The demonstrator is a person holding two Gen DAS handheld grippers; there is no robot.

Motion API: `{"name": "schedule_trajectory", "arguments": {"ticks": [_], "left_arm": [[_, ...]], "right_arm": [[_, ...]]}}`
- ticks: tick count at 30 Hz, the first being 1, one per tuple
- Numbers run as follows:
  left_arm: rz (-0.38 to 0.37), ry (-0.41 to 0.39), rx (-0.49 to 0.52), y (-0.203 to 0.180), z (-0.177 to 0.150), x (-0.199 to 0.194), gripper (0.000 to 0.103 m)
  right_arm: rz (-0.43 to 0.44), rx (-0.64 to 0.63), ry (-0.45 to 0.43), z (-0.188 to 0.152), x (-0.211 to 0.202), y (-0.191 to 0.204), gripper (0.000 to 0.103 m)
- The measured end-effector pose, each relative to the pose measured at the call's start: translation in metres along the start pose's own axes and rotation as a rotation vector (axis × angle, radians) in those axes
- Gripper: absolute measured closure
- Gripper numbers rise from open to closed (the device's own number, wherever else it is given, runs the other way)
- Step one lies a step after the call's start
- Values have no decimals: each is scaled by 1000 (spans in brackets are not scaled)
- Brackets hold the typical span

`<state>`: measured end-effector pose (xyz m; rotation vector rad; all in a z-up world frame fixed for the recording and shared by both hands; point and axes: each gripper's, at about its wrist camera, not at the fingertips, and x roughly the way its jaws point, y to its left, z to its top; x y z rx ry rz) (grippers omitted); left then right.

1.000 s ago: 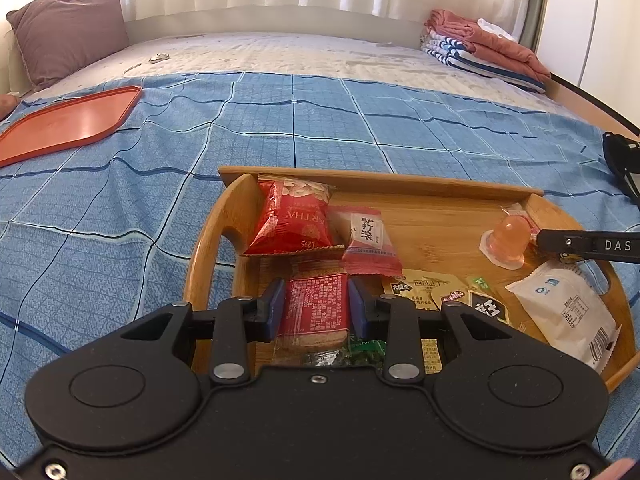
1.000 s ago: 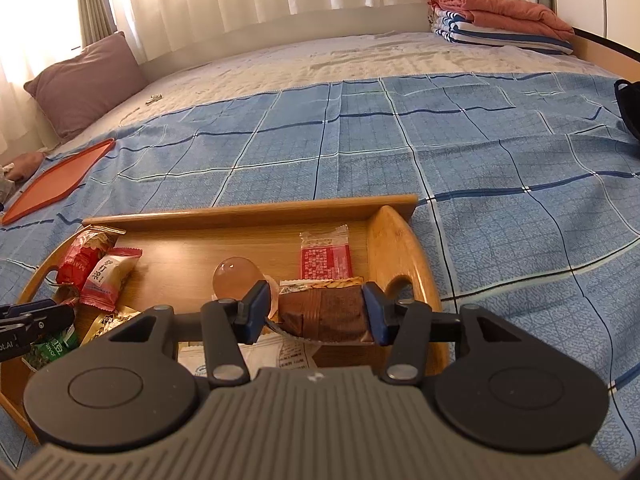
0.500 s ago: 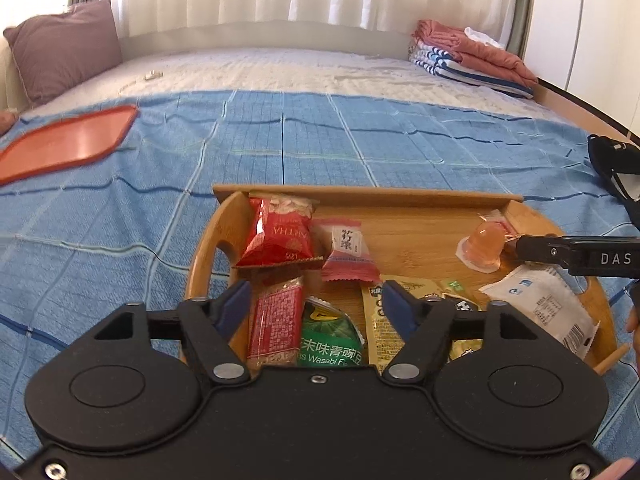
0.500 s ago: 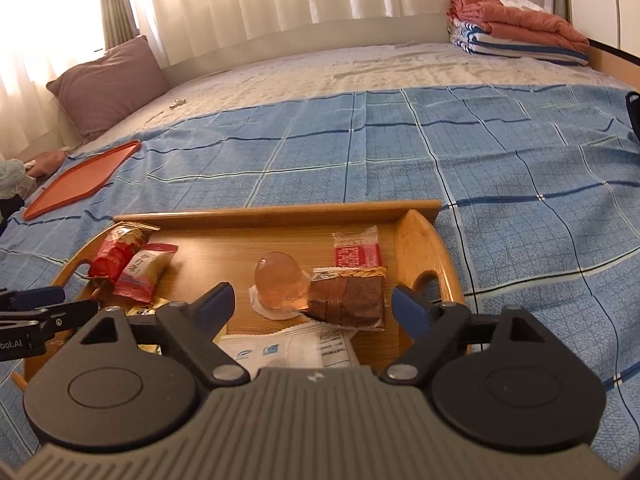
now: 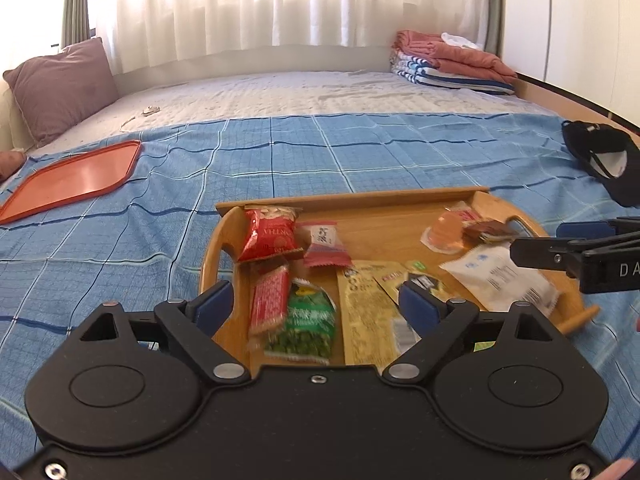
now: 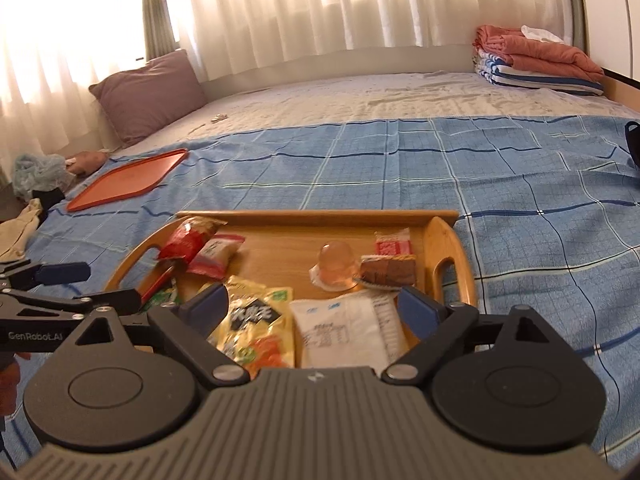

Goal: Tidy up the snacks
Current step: 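Move both tools back toward the red chocolate bar and wafer packet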

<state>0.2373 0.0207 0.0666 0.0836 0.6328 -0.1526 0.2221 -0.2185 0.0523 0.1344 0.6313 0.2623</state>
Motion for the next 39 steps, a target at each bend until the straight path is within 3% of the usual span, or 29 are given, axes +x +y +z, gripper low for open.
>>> {"name": "schedule_trajectory", "arguments": {"ticks": [12,22,39], "left_arm": [[-26,0,23,-10,-42,-59,13],[-46,-5,29,-17,-70,-87,12],[-69,53,102,-25,-113,-76,12]], "right_arm": [[32,-86,-22,-26,-53,26,5],[51,-110,-6,-49,-73,40,4],[49,-163,83,-92,-68,47,4]]}}
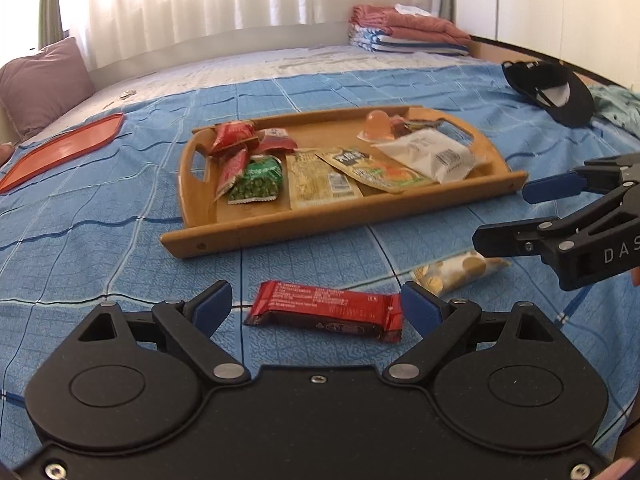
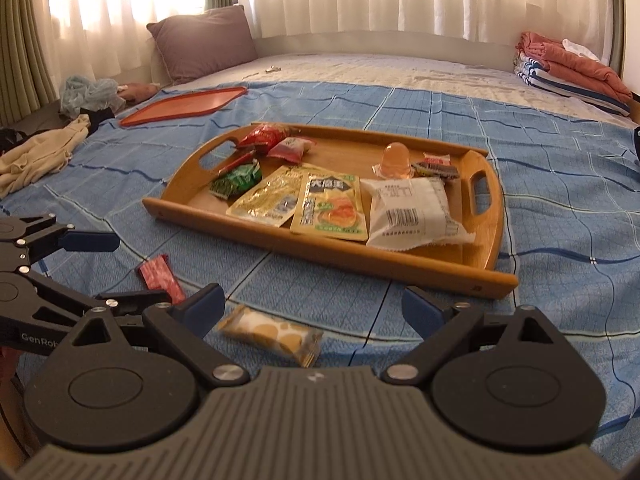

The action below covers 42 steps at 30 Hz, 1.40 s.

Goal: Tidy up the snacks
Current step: 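Move both tools back toward the red chocolate bar and wafer packet, then grasp the red chocolate bar with the left tool and lift it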

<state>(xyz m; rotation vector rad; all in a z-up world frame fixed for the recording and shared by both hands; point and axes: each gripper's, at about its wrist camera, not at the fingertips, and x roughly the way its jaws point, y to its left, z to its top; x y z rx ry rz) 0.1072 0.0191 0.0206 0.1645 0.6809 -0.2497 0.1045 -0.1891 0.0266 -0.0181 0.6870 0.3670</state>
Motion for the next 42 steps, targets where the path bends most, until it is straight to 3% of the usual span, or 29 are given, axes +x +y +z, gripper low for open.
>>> {"name": "schedule_trajectory", "arguments": {"ticks": [15,21,26,31,42], "left_arm": [[-28,116,-53,3,1,28,12],[-29,113,-61,3,2,30,12],[-34,117,-59,2,2,30,18],[-45,108,-53,2,2,27,35],[-31,90,-67,4,1,21,38]], "right_arm": [[13,-26,44,-14,9,3,5],[24,-27,59,-17,12,5,5],[31,-24,63,-20,15,6,5],[37,-17,66,-21,18,6,5],[41,-17,67,-20,21,10,5]]}}
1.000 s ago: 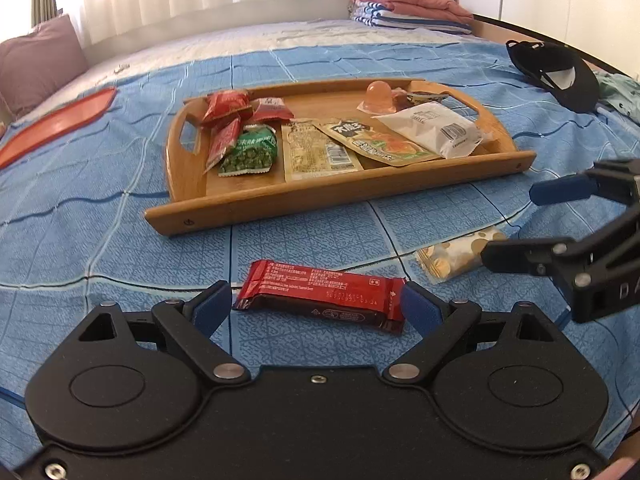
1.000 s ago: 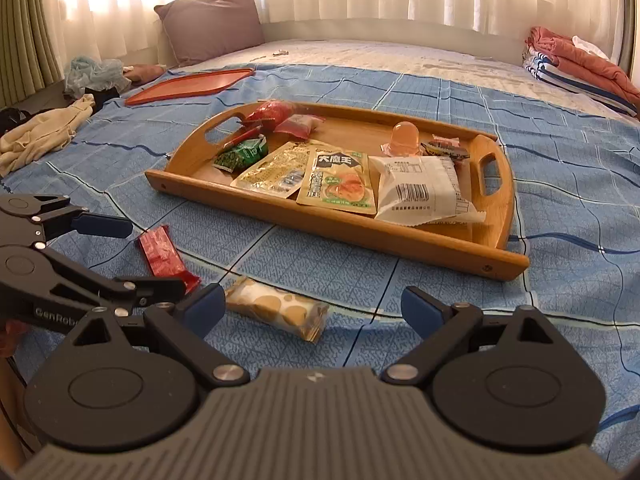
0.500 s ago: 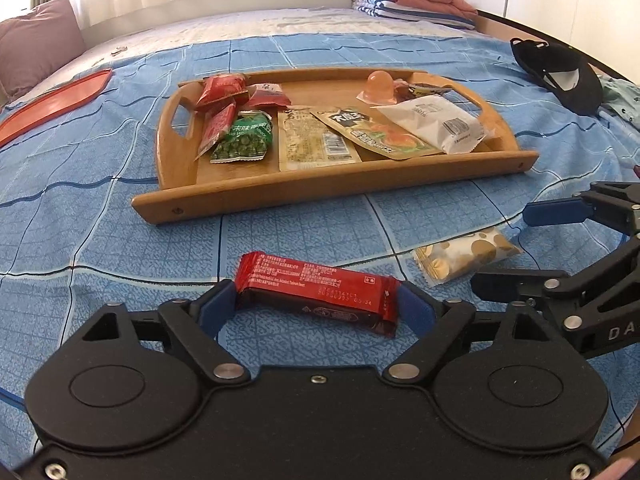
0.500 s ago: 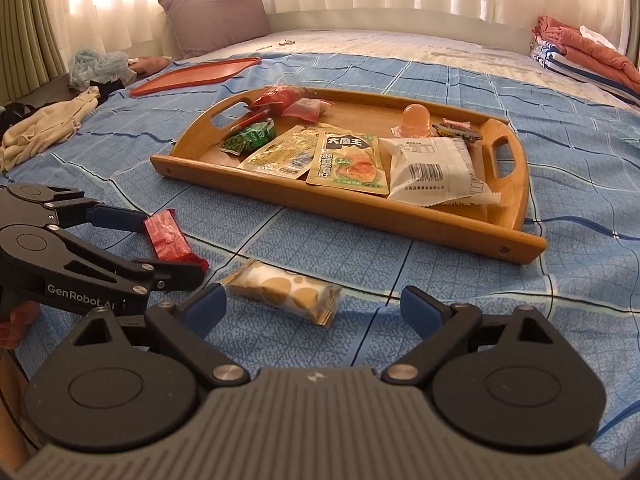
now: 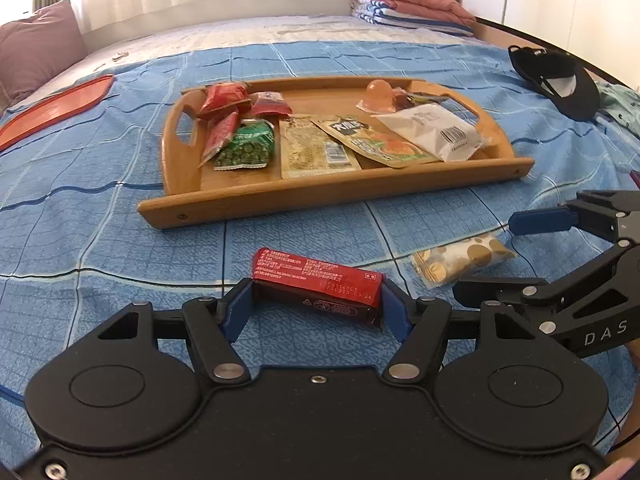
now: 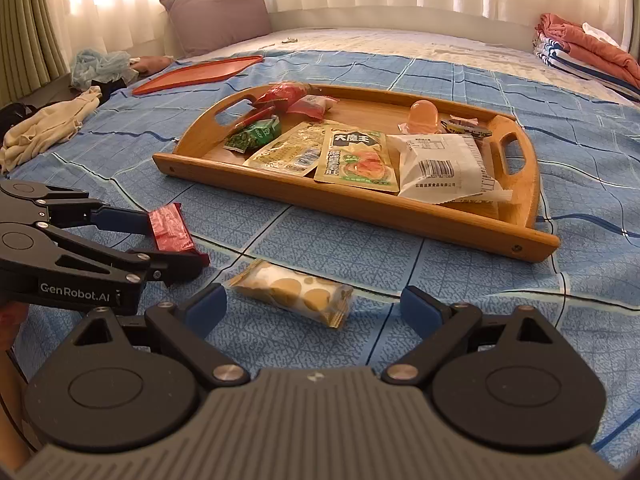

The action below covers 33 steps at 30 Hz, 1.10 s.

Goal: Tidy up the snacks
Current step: 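Grasp the red chocolate bar with the left tool and lift it, then grasp the cream wafer packet with the right tool while the left tool holds the red bar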

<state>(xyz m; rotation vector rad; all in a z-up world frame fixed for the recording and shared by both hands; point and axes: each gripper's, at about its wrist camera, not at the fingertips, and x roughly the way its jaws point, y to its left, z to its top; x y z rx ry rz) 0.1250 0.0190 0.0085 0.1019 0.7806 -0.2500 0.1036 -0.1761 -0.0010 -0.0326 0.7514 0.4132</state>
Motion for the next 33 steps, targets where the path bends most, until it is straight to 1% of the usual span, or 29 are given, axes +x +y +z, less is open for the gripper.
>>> {"name": "schedule_trajectory", "arguments": {"ticks": [8,10,12,17,19,25,33], "left_arm": [[40,-19,-73,8,0,-9,38],[52,-30,-75,9,0,-12,38],[64,-46,-64,10,-1,-15,38],[65,-58,-72,15,-2,-23,38],[69,-62,-76,17,-2,-25,38],[71,-62,-83,19,-4,-27,38],[80,-56,-83,17,-5,-25,38]], "right_arm": [[13,3,-5,3,3,8,5],[16,4,-7,4,4,11,6],[16,1,-7,4,4,13,8],[25,-9,-8,5,6,20,9],[19,-4,-12,5,6,23,10],[-14,49,-15,6,7,24,16],[-45,43,-5,5,11,29,15]]}}
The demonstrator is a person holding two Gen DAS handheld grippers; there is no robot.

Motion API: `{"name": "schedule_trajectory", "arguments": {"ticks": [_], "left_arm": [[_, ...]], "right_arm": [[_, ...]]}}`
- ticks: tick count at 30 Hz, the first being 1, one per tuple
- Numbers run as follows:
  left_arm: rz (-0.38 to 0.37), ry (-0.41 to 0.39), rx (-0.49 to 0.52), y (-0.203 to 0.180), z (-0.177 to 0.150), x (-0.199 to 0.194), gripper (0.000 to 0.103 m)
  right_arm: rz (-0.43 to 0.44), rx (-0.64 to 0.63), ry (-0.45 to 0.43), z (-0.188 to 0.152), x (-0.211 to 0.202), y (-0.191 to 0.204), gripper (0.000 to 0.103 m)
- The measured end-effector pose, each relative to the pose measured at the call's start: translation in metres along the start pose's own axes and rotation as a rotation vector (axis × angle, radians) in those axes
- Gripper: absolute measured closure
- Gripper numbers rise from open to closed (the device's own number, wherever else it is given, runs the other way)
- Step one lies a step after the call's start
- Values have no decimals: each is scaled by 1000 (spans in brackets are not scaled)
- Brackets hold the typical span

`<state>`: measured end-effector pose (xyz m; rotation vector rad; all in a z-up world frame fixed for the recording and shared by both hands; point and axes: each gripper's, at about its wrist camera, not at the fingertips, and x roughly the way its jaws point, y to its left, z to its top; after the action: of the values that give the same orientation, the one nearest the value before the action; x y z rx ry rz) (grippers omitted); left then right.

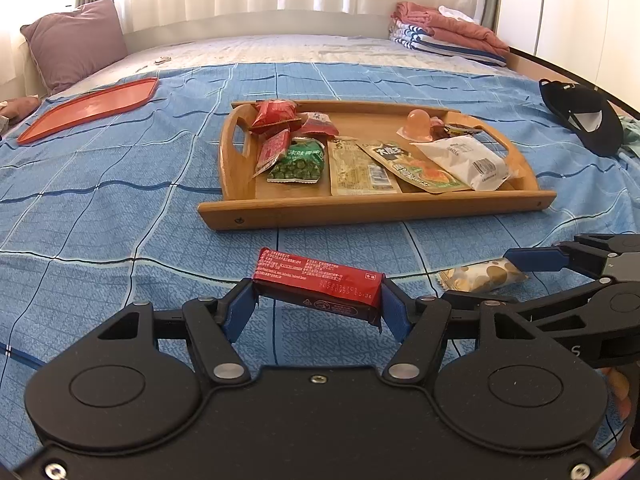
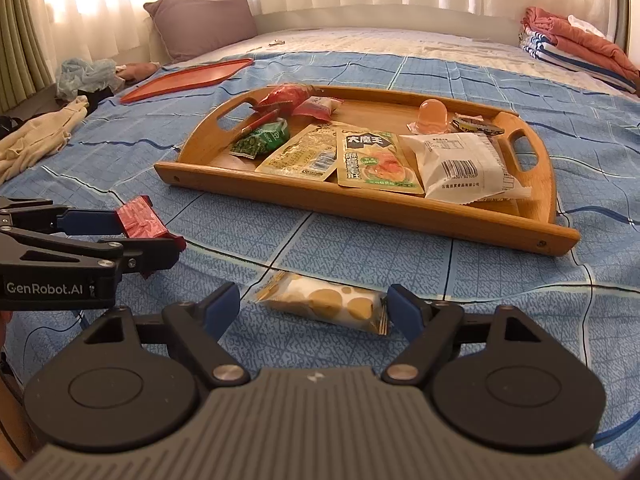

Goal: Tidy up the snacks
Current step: 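Grasp the cream wafer packet with the right tool while the left tool holds the red bar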

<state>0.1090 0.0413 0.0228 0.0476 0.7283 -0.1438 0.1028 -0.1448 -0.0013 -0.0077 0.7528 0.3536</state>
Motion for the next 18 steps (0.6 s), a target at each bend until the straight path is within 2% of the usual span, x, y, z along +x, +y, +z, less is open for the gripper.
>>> {"name": "schedule_trajectory", "arguments": {"ticks": [5,6,12,14,16,17,18], "left_arm": [[4,7,-10,1,-2,2,38],[6,6,-9,2,-3,2,38],[7,2,-20,4,-3,1,38],[8,0,-24,5,-2,0,38],[9,-1,-27,5,-2,0,38],[9,-3,-27,5,-2,-1,38],[10,-5,-28,6,-2,-1,38]], "right_arm": [[-25,-14,8,0,4,5,15],[-29,-20,9,-1,5,6,18],[-23,-30,3,-1,1,8,42],[-22,-26,1,-1,-1,7,55],[-21,-21,-1,-1,-3,6,56],[-20,-16,0,-1,-5,5,55],[-22,-9,-2,-1,-6,4,49]]}}
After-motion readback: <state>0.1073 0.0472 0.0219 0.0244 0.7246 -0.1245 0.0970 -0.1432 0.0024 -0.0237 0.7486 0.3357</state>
